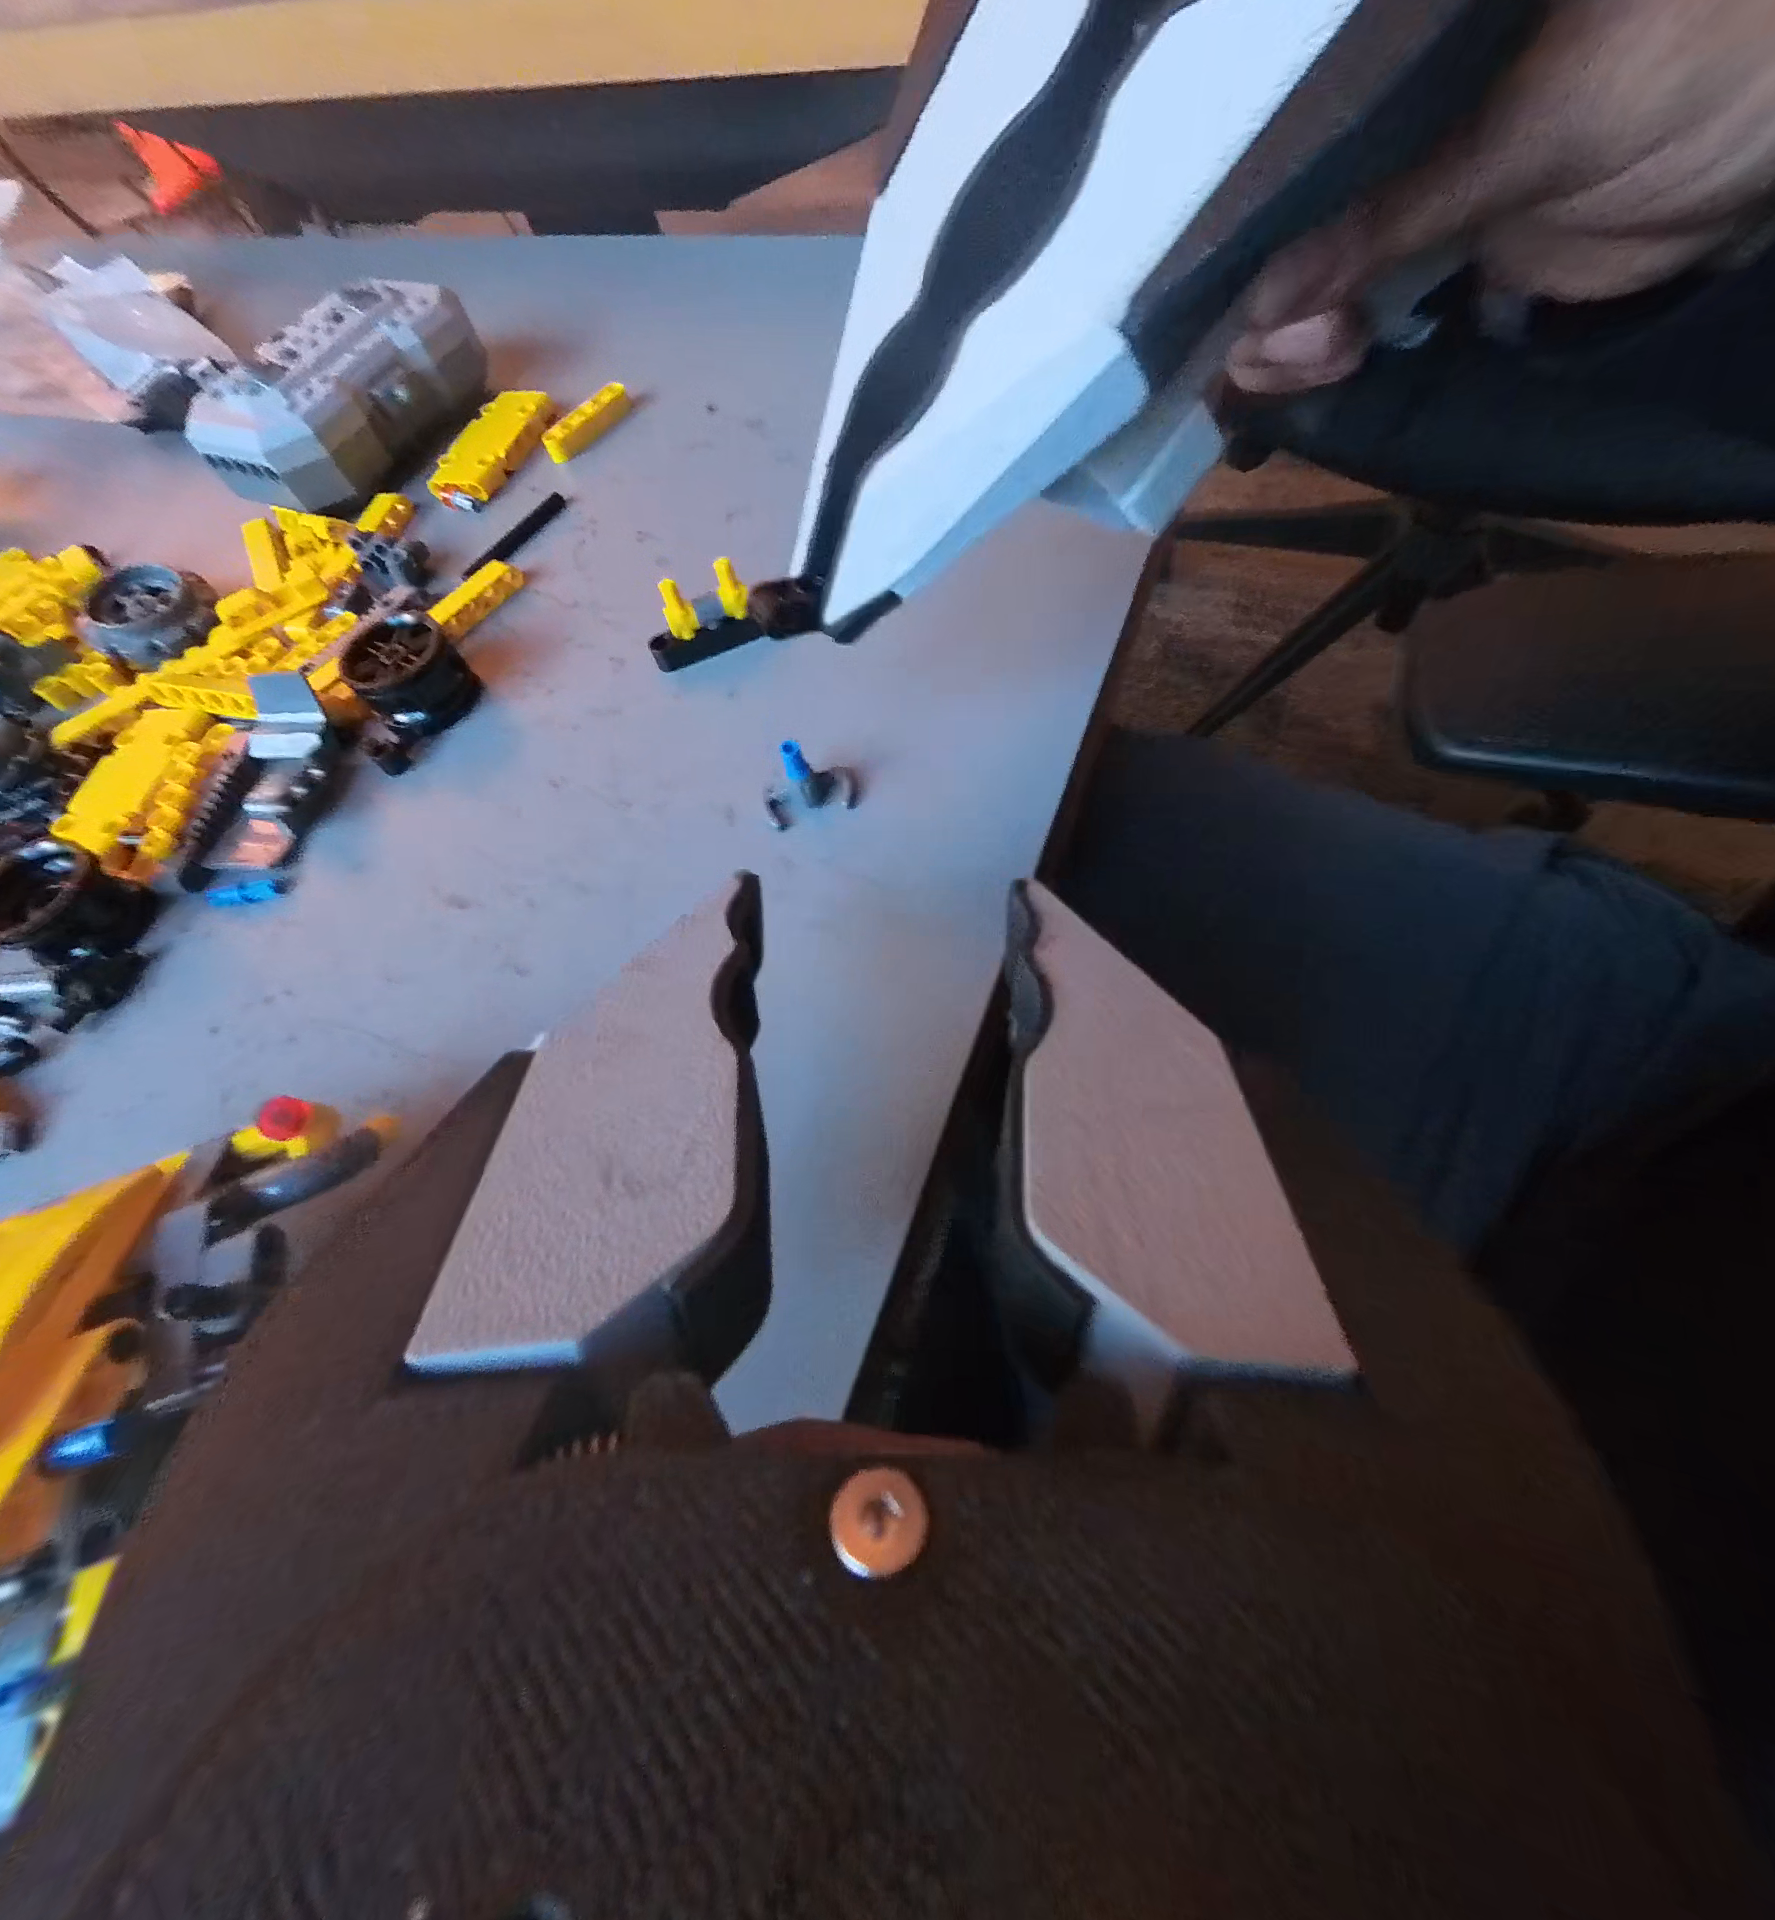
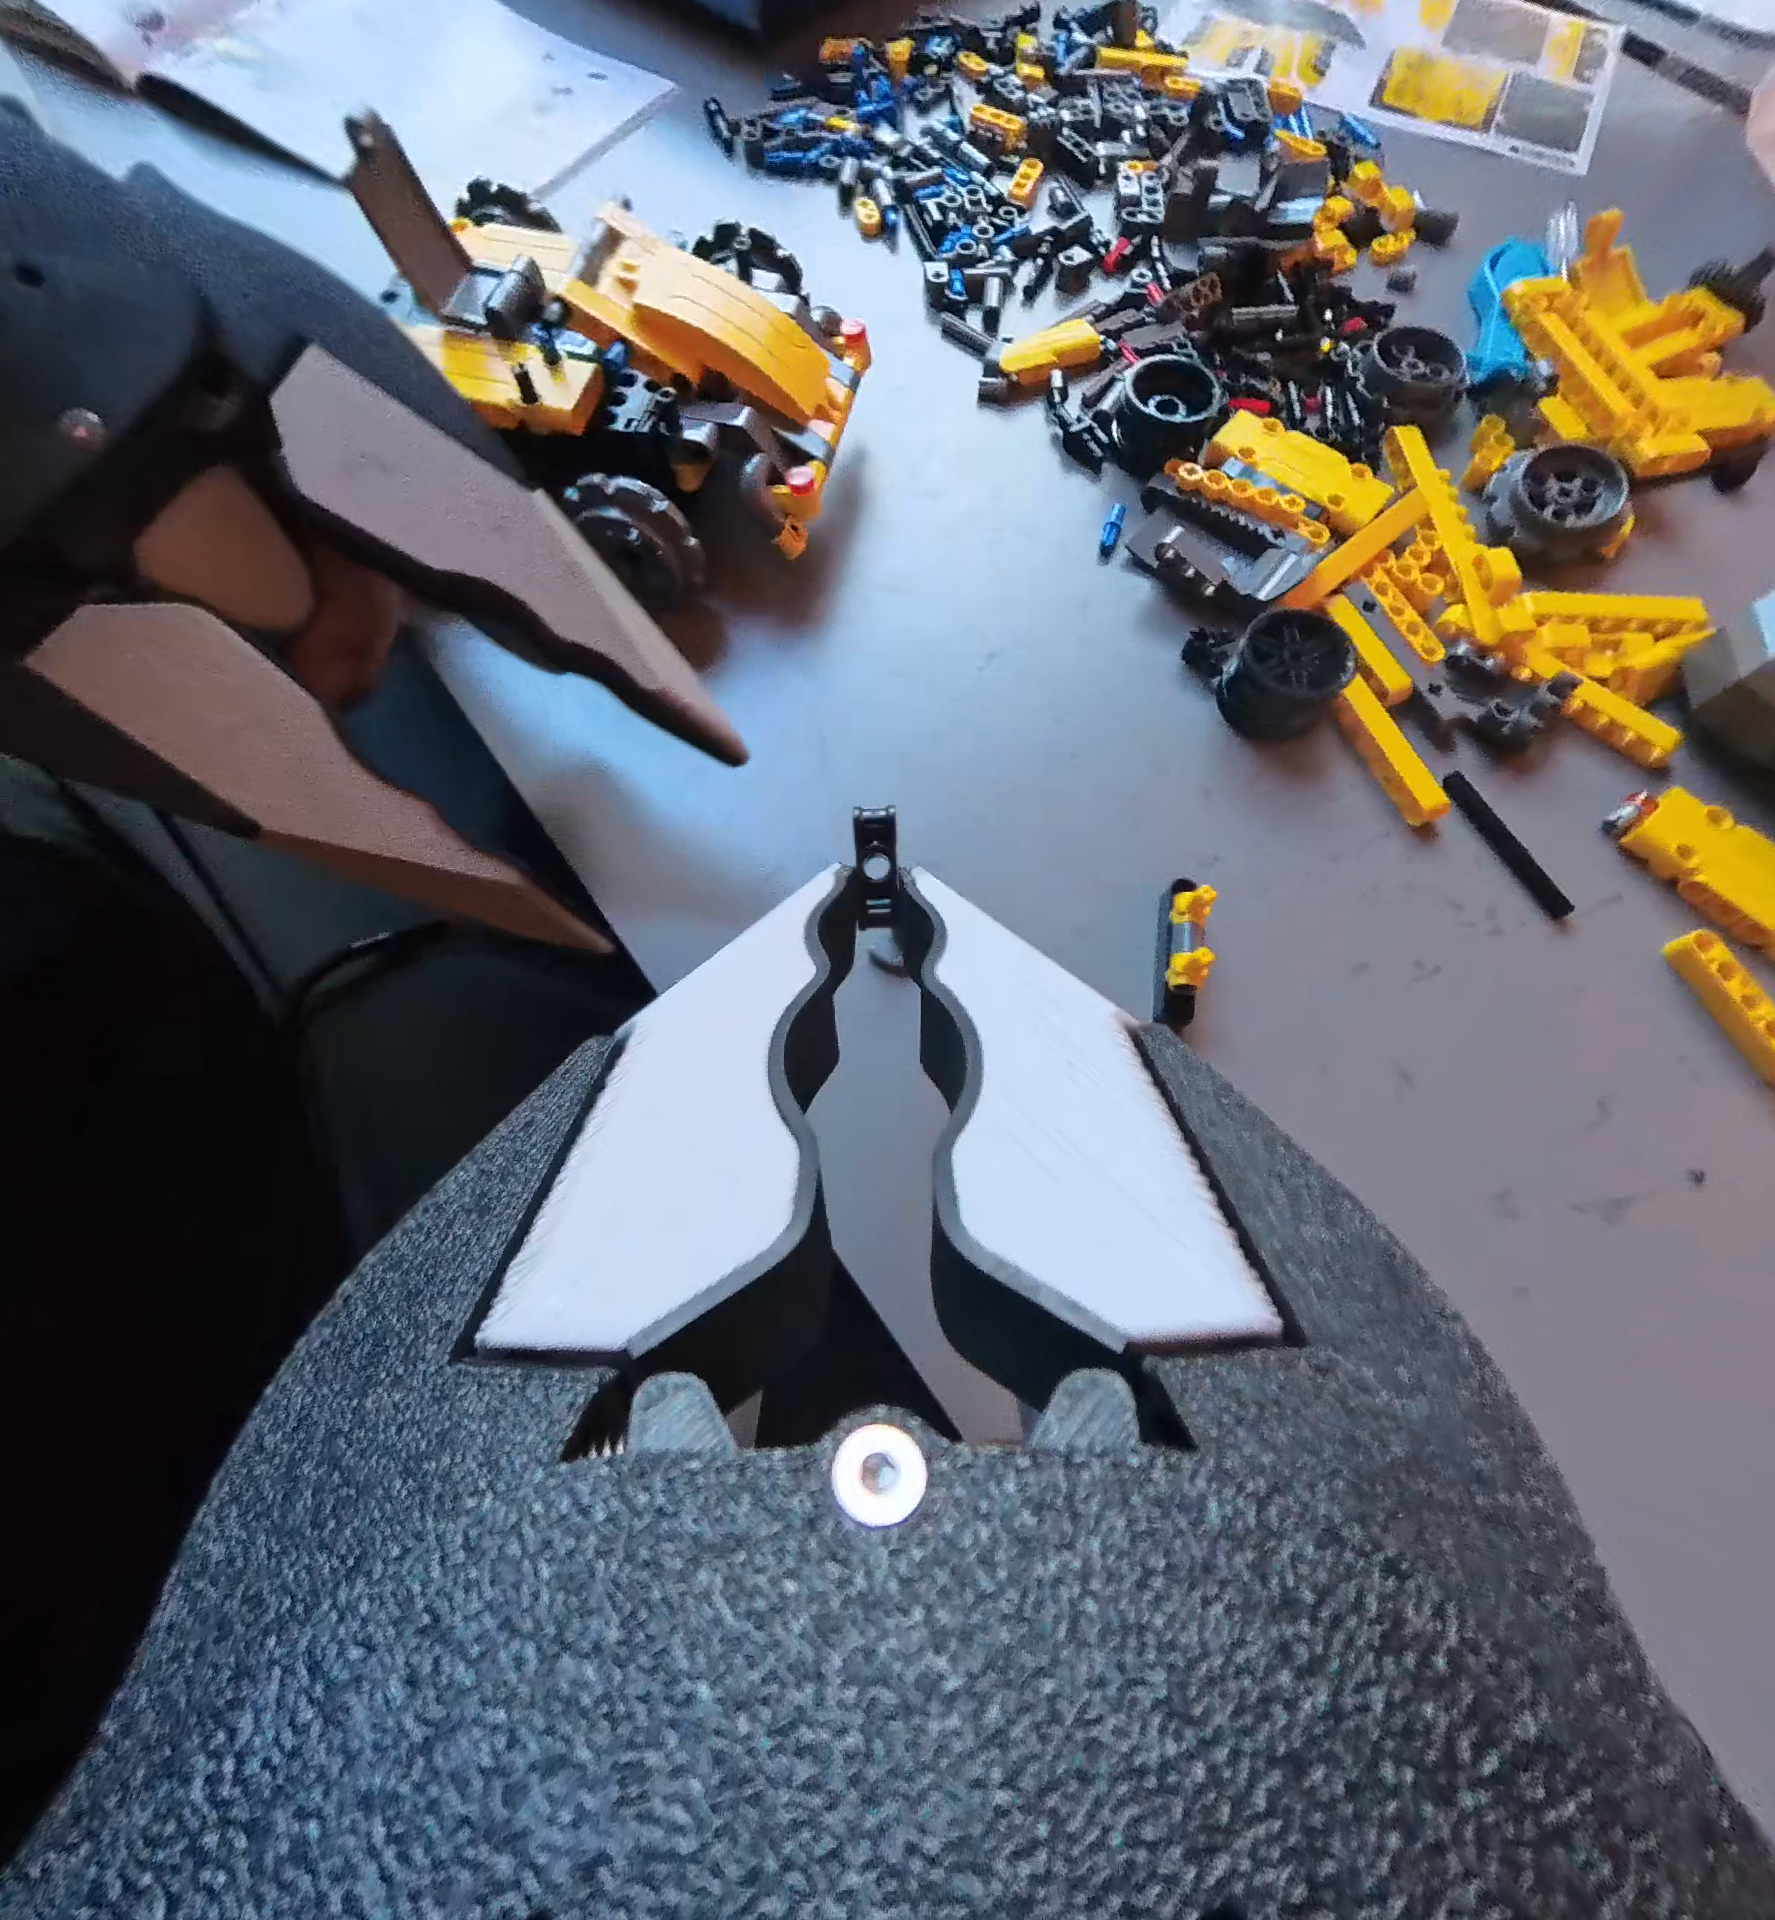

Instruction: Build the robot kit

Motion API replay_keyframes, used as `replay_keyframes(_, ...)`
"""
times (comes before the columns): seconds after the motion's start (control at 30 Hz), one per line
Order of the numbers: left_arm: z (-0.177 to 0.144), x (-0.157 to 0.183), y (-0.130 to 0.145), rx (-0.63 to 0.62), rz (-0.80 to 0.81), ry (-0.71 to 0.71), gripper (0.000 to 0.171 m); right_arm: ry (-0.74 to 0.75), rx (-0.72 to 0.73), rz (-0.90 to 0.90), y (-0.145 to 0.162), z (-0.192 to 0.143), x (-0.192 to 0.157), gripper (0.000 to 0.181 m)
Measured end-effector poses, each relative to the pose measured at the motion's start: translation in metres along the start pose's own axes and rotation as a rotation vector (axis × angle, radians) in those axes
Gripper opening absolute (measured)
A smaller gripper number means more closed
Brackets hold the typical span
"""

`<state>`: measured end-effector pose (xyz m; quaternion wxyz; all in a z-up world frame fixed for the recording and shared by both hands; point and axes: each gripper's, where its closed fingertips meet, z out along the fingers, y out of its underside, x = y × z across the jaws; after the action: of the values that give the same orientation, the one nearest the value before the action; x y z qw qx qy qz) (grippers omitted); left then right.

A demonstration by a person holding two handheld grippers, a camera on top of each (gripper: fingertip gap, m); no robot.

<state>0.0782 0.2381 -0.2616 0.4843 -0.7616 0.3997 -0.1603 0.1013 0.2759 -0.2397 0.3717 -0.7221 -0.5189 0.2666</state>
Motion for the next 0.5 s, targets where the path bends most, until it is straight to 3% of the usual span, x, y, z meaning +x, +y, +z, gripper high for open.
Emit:
replay_keyframes(0.13, 0.003, -0.001, -0.008, 0.002, 0.106, -0.063, 0.044, -0.036, 0.010, 0.038, -0.003, 0.000, -0.011, 0.007)
replay_keyframes(0.33, 0.010, 0.001, -0.009, 0.008, 0.204, -0.106, 0.052, -0.217, 0.065, 0.290, -0.003, 0.001, -0.031, 0.007)
replay_keyframes(0.5, 0.007, -0.003, -0.012, 0.034, 0.288, -0.151, 0.048, -0.324, 0.094, 0.412, -0.003, 0.006, -0.045, 0.007)
